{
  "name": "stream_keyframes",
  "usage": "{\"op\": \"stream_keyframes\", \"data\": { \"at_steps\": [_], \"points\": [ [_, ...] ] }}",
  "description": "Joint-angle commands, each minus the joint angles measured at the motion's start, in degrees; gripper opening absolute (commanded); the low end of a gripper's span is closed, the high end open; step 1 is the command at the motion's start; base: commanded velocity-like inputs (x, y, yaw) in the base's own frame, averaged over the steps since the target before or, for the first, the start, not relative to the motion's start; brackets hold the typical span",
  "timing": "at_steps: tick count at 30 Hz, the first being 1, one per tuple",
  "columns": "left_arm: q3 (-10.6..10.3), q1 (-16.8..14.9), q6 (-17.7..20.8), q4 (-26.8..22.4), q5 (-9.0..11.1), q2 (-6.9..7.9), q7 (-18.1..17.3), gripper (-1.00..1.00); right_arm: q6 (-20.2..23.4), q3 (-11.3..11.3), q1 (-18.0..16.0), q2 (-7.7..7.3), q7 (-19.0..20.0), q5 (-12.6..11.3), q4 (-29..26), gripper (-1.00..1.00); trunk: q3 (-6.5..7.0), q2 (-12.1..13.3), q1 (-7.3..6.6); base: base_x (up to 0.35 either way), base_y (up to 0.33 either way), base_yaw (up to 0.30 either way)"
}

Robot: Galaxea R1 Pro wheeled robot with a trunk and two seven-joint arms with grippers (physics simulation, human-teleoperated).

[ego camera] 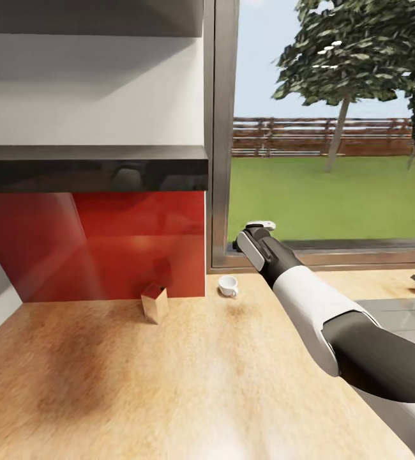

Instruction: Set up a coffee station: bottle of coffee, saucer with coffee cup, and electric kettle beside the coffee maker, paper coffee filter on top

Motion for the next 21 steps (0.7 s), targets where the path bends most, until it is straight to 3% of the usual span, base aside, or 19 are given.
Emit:
{"op": "stream_keyframes", "data": {
  "at_steps": [1, 21],
  "points": [
    [-0.2, 0.0, 0.2, -0.1, 0.5, 0.0, 0.1, 1.0, 0.1, 0.2, -0.1, 0.0, -0.5, -0.5, 0.0, 1.0, -0.21, -0.1, 0.03, 0.0, 0.0, 0.0],
    [-0.2, 0.0, 0.1, -0.1, 0.4, -0.07, 0.4, 1.0, 0.1, 0.3, -0.1, 0.0, -0.5, -0.5, -0.1, 1.0, -2.02, -0.1, 0.03, 0.0, 0.0, 0.0]
  ]
}}
